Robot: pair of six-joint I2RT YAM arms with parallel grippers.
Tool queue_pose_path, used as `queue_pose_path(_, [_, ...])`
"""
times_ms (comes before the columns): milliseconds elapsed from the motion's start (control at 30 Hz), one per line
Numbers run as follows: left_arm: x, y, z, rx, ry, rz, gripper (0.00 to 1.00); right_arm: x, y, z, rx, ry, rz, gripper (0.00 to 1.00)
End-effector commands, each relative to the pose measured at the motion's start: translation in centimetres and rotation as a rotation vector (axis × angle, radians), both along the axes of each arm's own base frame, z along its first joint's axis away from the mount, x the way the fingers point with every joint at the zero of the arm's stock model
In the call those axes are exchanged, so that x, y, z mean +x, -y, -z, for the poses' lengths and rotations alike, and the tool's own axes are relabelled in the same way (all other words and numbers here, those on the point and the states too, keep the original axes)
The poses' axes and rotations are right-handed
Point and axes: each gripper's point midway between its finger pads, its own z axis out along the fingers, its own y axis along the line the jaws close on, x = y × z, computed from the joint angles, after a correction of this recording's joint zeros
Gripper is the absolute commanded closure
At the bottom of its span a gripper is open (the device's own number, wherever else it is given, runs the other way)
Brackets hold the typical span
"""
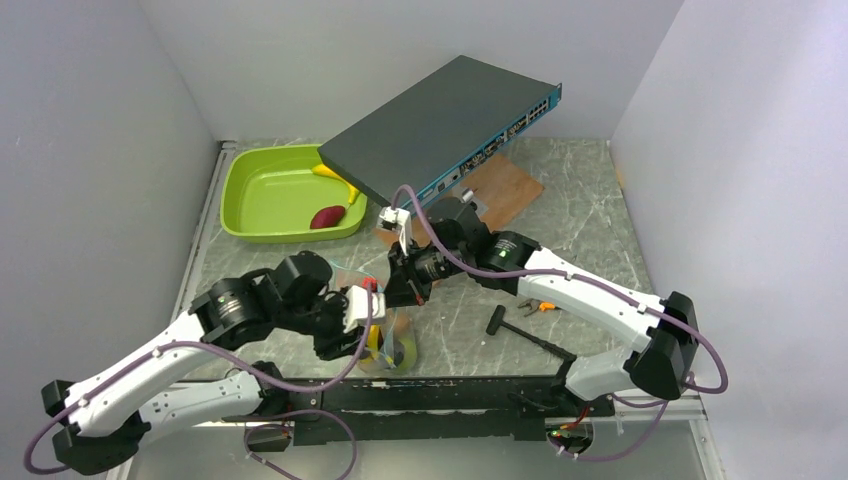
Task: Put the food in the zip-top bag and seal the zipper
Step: Zip the zipper food storage bag at the center of the board.
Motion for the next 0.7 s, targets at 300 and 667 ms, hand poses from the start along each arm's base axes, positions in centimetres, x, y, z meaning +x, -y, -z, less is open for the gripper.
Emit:
queue_pose_path(300, [1.5, 1.3, -1.7, -0.050, 0.016, -0.085, 1.00, 0.6, -0.4, -2.6, 0.021, 0.010, 0.027, 0.89])
queue_pose_path(667, [1.9, 2.8, -5.8, -0.465, -0.102, -0.336, 1.00, 3.1, 2.5, -4.6, 0.112, 0.059, 0.332, 0.13])
